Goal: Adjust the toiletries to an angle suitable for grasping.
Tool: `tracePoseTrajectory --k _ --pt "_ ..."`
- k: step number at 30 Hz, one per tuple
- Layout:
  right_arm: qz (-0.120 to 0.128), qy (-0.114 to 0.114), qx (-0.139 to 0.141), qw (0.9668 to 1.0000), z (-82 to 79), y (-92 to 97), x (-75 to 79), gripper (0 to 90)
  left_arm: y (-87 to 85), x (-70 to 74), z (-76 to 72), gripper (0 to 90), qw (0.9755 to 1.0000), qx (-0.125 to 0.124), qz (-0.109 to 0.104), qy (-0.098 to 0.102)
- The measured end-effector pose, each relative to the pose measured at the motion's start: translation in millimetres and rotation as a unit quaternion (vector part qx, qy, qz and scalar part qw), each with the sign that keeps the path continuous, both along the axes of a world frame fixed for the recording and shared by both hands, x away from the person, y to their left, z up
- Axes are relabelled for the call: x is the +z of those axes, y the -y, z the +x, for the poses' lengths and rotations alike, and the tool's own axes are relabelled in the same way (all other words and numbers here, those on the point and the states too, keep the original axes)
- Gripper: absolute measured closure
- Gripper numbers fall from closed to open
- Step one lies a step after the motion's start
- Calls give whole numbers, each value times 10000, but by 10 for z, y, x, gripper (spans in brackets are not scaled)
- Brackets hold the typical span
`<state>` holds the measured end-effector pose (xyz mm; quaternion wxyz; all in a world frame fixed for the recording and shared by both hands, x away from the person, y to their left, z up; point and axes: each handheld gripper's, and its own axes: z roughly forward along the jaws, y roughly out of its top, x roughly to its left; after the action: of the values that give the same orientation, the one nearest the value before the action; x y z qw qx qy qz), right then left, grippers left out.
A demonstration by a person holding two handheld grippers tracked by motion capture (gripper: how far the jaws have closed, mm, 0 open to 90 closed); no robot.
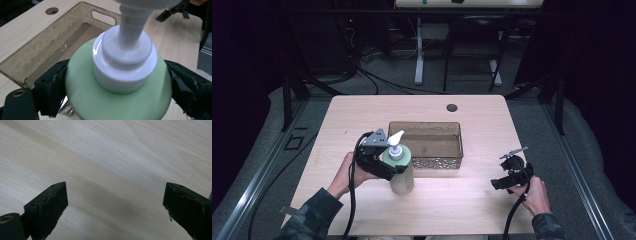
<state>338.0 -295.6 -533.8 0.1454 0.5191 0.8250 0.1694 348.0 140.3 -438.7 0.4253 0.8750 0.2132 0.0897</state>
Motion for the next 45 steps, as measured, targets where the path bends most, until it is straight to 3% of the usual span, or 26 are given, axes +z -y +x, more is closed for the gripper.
tracePoseTrajectory --k 2,3,4,9,14,16,24,30,32,33,34,42,45 --pt "-12 -10 -7 10000 1 -2 -3 53 -27 6 50 122 9996 -280 21 -20" --pt "-25 -12 8 10000 1 0 -5 53 -27 6 50 122 9996 -280 21 -20" --pt "-10 -22 5 10000 1 -2 -5 53 -44 7 82 122 9989 -475 47 -1" --pt "-53 -49 4 10000 1 -4 -19 53 -73 10 120 120 9978 -659 56 -12" --pt "-49 -38 27 10000 -1 7 -11 52 -57 28 101 117 9981 -595 150 -23" --pt "-64 -22 -9 10000 -4 6 -5 50 -54 51 94 117 9988 -439 224 -61" --pt "-62 40 -1 10000 -2 22 9 47 -135 255 31 18 10000 -64 -25 -54" --pt "-55 72 -22 10000 -1 33 14 47 -153 432 -9 6 9996 217 24 -196" --pt "-29 57 -51 10000 -2 44 8 47 -129 543 -12 17 9985 337 177 -392" --pt "-29 57 -51 10000 -2 44 8 47 -129 543 -12 18 9985 337 177 -392" --pt "-62 58 -74 9999 -6 52 8 47 -101 600 -6 23 9973 371 303 -548" --pt "-105 39 -41 9999 -6 40 0 48 62 811 -9 97 9935 371 811 -705" --pt "-145 18 -42 9999 -9 35 -3 48 98 846 2 160 9926 421 878 -732"
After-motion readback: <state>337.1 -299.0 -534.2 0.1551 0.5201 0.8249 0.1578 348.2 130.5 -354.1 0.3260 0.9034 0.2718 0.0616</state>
